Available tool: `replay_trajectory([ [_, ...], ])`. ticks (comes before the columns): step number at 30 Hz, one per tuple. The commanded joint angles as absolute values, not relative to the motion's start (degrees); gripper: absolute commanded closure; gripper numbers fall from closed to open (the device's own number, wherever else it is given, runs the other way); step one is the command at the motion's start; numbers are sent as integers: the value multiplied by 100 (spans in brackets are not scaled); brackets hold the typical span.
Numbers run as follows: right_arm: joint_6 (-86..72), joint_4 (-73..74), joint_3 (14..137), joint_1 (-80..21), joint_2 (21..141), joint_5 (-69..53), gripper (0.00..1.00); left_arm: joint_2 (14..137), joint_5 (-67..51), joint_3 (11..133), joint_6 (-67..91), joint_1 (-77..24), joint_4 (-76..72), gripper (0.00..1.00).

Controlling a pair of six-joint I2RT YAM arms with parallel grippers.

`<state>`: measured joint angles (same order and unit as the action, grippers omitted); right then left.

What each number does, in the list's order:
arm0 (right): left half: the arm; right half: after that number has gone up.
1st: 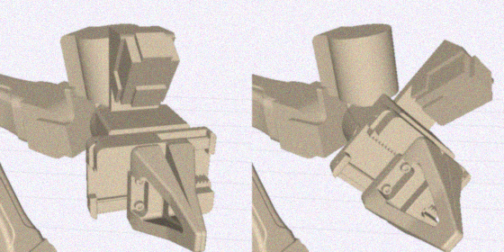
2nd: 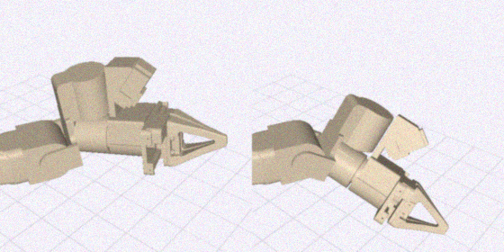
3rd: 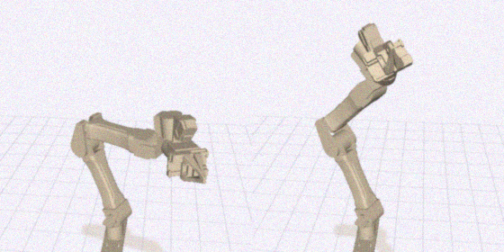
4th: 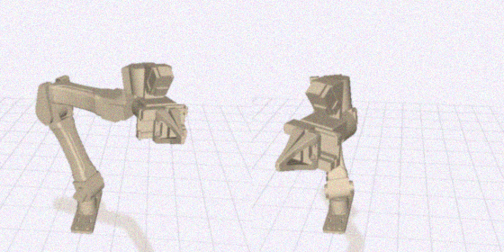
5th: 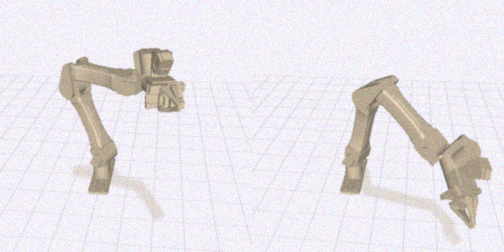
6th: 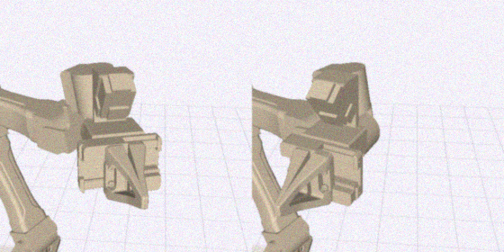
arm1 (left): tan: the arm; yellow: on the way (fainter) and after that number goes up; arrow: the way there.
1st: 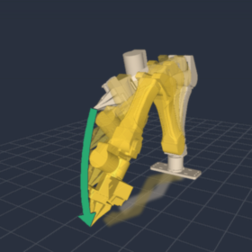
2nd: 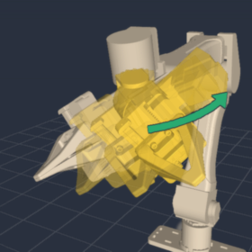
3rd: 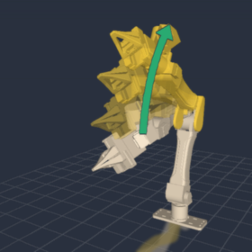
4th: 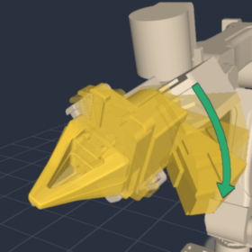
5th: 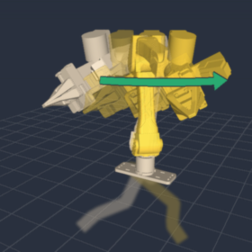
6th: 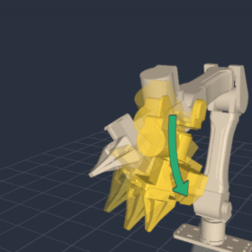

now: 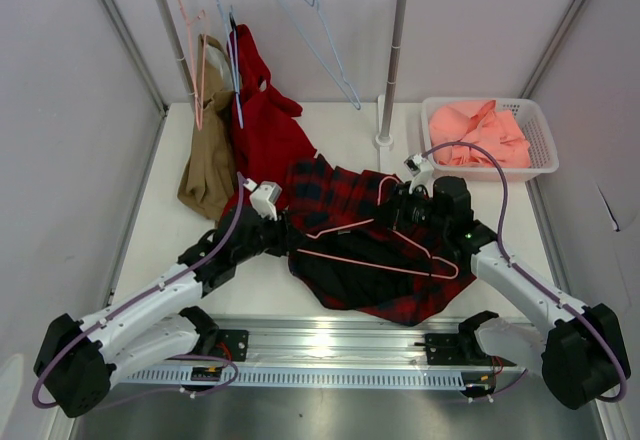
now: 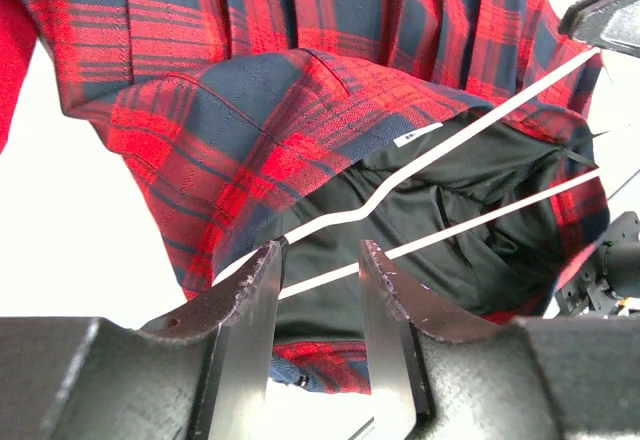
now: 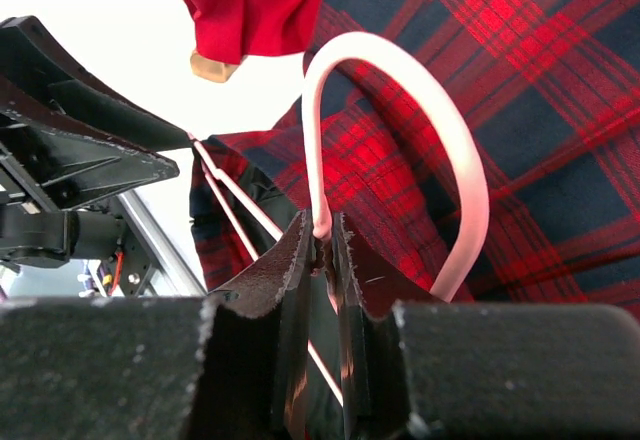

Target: Place the skirt on the hanger

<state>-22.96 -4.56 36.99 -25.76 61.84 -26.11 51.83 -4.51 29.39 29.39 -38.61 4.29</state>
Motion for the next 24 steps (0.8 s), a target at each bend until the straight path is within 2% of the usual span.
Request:
replay_trajectory([
  [1, -2522, -958, 3779, -2584, 6091, -2769, 100, 5133, -264, 3226, 2839, -3858, 536, 58],
  [13, -2654, -1230, 3788, -2742, 6267, -2742, 100, 5238, -676, 3366, 2698, -3858, 474, 59],
  [24, -2883, -1837, 3612, -2909, 6530, -2619, 100, 5291, -809, 3498, 2619, -3850, 580, 66],
])
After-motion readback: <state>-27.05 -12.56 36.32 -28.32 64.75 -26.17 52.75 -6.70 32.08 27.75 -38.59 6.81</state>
